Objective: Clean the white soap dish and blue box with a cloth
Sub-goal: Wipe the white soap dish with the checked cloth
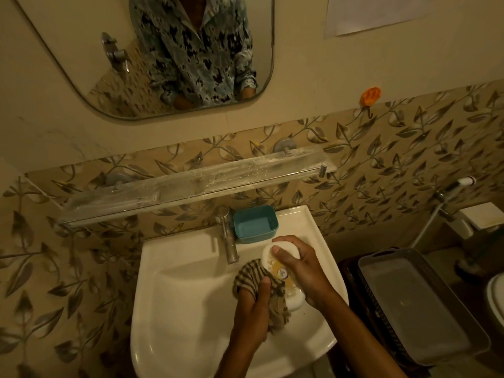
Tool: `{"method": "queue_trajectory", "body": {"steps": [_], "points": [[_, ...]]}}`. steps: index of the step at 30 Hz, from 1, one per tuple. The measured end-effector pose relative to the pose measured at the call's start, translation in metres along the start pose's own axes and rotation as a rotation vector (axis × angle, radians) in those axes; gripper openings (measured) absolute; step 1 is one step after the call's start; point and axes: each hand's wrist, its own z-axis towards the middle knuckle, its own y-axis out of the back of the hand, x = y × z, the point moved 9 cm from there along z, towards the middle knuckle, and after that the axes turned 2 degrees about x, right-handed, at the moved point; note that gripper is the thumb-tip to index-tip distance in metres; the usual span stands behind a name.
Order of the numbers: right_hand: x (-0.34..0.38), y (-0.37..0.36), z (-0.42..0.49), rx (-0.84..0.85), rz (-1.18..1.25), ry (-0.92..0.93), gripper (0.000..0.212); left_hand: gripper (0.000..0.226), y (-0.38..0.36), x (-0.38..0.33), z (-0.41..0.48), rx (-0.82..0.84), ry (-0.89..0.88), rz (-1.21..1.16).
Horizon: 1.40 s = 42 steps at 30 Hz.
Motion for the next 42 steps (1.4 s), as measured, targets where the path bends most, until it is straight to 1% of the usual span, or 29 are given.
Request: {"method": "queue_trajectory", "body": {"steps": [3,5,6,8,10,12,14,16,19,21,23,25,26,31,33,34,35,37,39,42], "points": [[-0.003,-0.017,-0.005,0.173,-0.005,-0.022,0.016,0.036,0.014,-0.020,0.012,-0.060,-0.067,-0.065],[-0.003,-0.026,-0.007,0.223,0.030,-0.044,0.018,0.030,0.019,-0.035,0.016,-0.054,-0.124,-0.076],[-0.002,-0.027,-0.007,0.218,0.042,-0.035,0.019,0.028,0.019,-0.039,0.018,-0.049,-0.146,-0.085],[0.003,-0.022,-0.003,0.136,0.051,0.008,0.022,0.026,0.017,-0.042,0.017,-0.043,-0.167,-0.091],[0.006,-0.010,0.001,-0.014,0.064,0.026,0.016,0.021,0.013,-0.035,0.013,-0.041,-0.142,-0.068],[0.003,0.002,0.003,-0.152,0.114,-0.002,0.017,0.016,0.007,-0.021,0.005,-0.035,-0.088,-0.061],[-0.005,0.006,0.002,-0.199,0.120,-0.078,0.027,0.020,0.003,-0.009,-0.004,-0.027,-0.056,-0.069],[-0.015,0.001,0.001,-0.117,0.078,-0.158,0.031,0.017,0.004,-0.005,-0.006,-0.044,-0.052,-0.116],[-0.019,-0.018,-0.003,0.138,-0.029,-0.196,0.026,0.006,0.013,-0.015,-0.003,-0.093,-0.094,-0.204],[-0.018,-0.028,-0.008,0.282,-0.093,-0.215,0.027,0.008,0.020,-0.021,0.002,-0.119,-0.103,-0.243],[-0.020,-0.032,-0.010,0.335,-0.058,-0.262,0.031,0.007,0.024,-0.023,0.007,-0.097,-0.090,-0.283],[-0.019,-0.032,-0.010,0.311,-0.037,-0.289,0.036,0.010,0.023,-0.025,0.011,-0.061,-0.083,-0.344],[-0.020,-0.030,-0.009,0.281,-0.058,-0.286,0.037,0.011,0.024,-0.026,0.012,-0.070,-0.091,-0.366],[-0.023,-0.017,-0.007,0.010,-0.161,-0.150,0.041,0.011,0.034,-0.029,0.008,-0.216,-0.118,-0.457],[-0.023,-0.012,-0.012,-0.062,-0.158,-0.058,0.033,0.009,0.034,-0.023,0.004,-0.234,-0.116,-0.401],[-0.021,-0.012,-0.015,-0.070,-0.164,-0.002,0.029,0.007,0.032,-0.020,0.002,-0.231,-0.119,-0.357],[-0.017,-0.012,-0.017,-0.069,-0.191,0.060,0.032,0.007,0.032,-0.017,-0.001,-0.221,-0.124,-0.308],[-0.010,-0.011,-0.021,-0.038,-0.273,0.154,0.047,0.008,0.032,-0.012,-0.003,-0.192,-0.153,-0.221],[-0.007,-0.012,-0.022,0.034,-0.392,0.165,0.054,0.009,0.035,-0.010,-0.001,-0.144,-0.153,-0.134],[-0.014,-0.018,-0.020,0.240,-0.497,0.054,0.054,0.010,0.033,-0.012,0.006,0.003,-0.134,-0.001]]}}
